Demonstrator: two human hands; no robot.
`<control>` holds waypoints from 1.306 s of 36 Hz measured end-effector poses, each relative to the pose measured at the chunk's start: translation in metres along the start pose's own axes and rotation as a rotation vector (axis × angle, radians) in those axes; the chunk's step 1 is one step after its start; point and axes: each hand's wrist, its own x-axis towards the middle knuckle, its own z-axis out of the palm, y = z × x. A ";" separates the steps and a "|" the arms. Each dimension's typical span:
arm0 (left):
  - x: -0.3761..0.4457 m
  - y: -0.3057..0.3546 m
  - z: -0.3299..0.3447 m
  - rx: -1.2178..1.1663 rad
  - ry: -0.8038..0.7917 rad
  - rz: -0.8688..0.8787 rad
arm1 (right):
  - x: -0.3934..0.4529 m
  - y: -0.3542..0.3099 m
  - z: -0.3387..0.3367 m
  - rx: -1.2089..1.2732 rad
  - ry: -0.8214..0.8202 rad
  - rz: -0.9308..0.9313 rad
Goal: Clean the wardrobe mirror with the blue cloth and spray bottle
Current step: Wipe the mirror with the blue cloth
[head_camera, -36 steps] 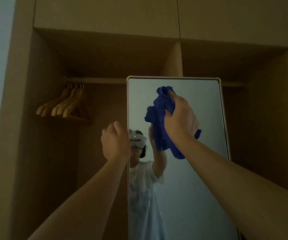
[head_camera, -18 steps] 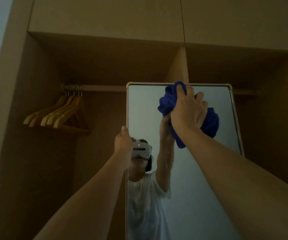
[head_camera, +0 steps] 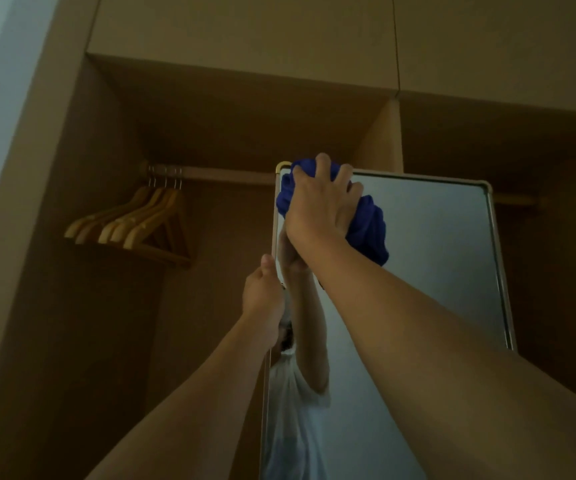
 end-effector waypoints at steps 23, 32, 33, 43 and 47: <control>-0.007 0.000 -0.005 -0.106 -0.060 0.035 | -0.084 0.023 0.010 0.045 -0.006 -0.298; -0.003 -0.006 -0.006 -0.169 -0.020 0.045 | -0.079 0.033 0.013 -0.034 0.030 -0.390; -0.003 -0.006 -0.005 -0.150 0.000 0.043 | -0.070 0.033 0.012 -0.030 0.013 -0.405; 0.002 -0.011 -0.004 -0.090 0.021 -0.006 | -0.001 0.008 -0.001 -0.116 -0.033 -0.367; 0.005 -0.016 0.000 -0.072 0.043 0.015 | 0.006 -0.001 0.000 -0.182 -0.016 -0.362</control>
